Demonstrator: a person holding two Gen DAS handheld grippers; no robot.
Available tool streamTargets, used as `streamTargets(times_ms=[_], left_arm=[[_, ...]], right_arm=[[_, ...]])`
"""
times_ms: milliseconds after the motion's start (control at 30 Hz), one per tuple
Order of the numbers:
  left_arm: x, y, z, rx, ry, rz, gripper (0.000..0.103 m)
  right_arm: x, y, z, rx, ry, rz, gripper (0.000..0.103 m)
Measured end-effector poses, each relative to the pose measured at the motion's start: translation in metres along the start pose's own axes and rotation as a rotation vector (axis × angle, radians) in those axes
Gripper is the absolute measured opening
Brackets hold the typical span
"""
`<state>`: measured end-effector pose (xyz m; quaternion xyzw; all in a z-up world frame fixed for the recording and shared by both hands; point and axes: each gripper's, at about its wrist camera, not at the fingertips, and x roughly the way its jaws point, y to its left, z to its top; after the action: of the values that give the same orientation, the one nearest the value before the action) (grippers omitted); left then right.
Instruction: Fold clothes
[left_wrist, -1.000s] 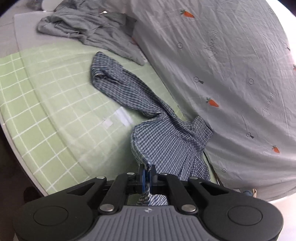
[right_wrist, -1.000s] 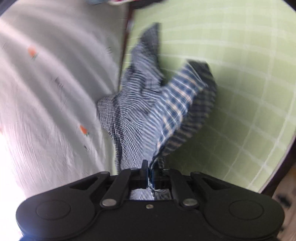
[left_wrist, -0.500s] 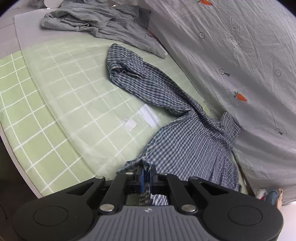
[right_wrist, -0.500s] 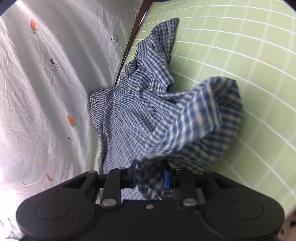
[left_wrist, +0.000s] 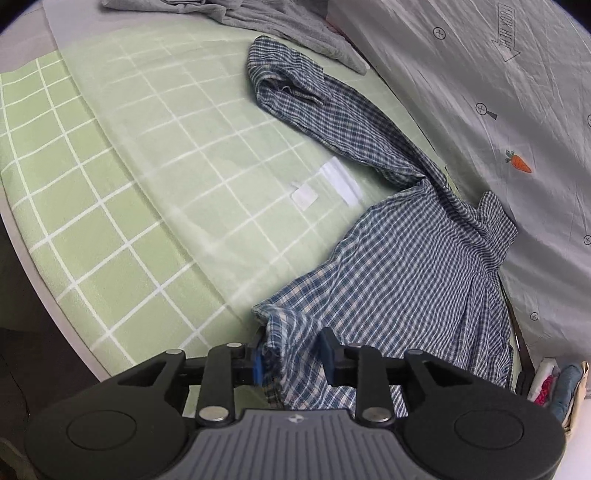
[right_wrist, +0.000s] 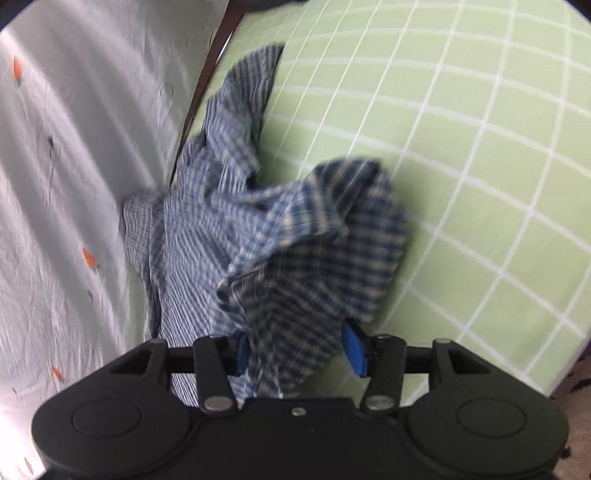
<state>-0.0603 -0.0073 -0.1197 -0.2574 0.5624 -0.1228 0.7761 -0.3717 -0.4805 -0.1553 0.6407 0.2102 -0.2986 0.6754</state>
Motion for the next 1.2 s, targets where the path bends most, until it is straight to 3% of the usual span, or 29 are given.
streamTargets(times_ms=[233, 333, 367, 433, 467, 500, 567, 600, 700, 733, 767, 833, 933, 1000, 1200], left_arm=[[0.005, 0.002, -0.002, -0.026, 0.006, 0.016, 0.031], [0.005, 0.000, -0.002, -0.024, -0.001, 0.018, 0.031], [0.006, -0.001, -0.002, -0.025, -0.001, 0.017, 0.029], [0.009, 0.000, -0.003, -0.031, 0.001, 0.016, 0.027], [0.009, 0.001, -0.003, -0.037, 0.005, 0.013, 0.018], [0.009, 0.001, -0.003, -0.044, 0.010, 0.008, 0.004], [-0.005, -0.001, -0.004, -0.054, 0.004, -0.034, 0.003], [-0.014, -0.002, -0.005, -0.059, -0.001, -0.059, 0.003], [-0.052, 0.003, -0.003, -0.168, -0.030, -0.244, 0.003], [-0.062, 0.004, -0.002, -0.185, -0.049, -0.269, 0.003], [-0.065, 0.002, 0.001, -0.156, -0.069, -0.238, 0.003], [-0.056, -0.004, 0.005, -0.065, -0.086, -0.136, 0.004], [-0.025, -0.007, 0.003, -0.016, -0.040, 0.002, 0.004], [-0.019, -0.005, -0.001, -0.016, -0.042, 0.022, 0.004], [-0.011, 0.013, -0.002, -0.074, -0.033, 0.033, 0.005]], right_arm=[[-0.019, -0.001, 0.013, -0.129, -0.088, -0.046, 0.055], [-0.023, 0.005, 0.016, -0.180, -0.116, -0.050, 0.050], [-0.022, 0.006, 0.017, -0.187, -0.116, -0.040, 0.044], [-0.011, 0.011, 0.020, -0.191, -0.096, -0.022, 0.020], [-0.009, 0.013, 0.021, -0.199, -0.083, -0.011, 0.001], [-0.008, 0.014, 0.021, -0.208, -0.068, 0.000, 0.001], [-0.019, 0.020, 0.021, -0.216, -0.063, 0.075, 0.001], [-0.029, 0.021, 0.021, -0.180, -0.061, 0.155, 0.001], [-0.060, 0.008, 0.025, 0.025, -0.096, 0.428, 0.001], [-0.066, 0.005, 0.027, 0.053, -0.115, 0.446, 0.001], [-0.068, 0.006, 0.030, 0.014, -0.136, 0.395, 0.001], [-0.059, 0.014, 0.036, -0.153, -0.142, 0.211, 0.001], [-0.034, 0.025, 0.031, -0.324, -0.107, 0.046, 0.001], [-0.030, 0.028, 0.025, -0.393, -0.109, -0.020, 0.001], [-0.032, 0.000, 0.028, -0.345, -0.153, -0.122, 0.006]])
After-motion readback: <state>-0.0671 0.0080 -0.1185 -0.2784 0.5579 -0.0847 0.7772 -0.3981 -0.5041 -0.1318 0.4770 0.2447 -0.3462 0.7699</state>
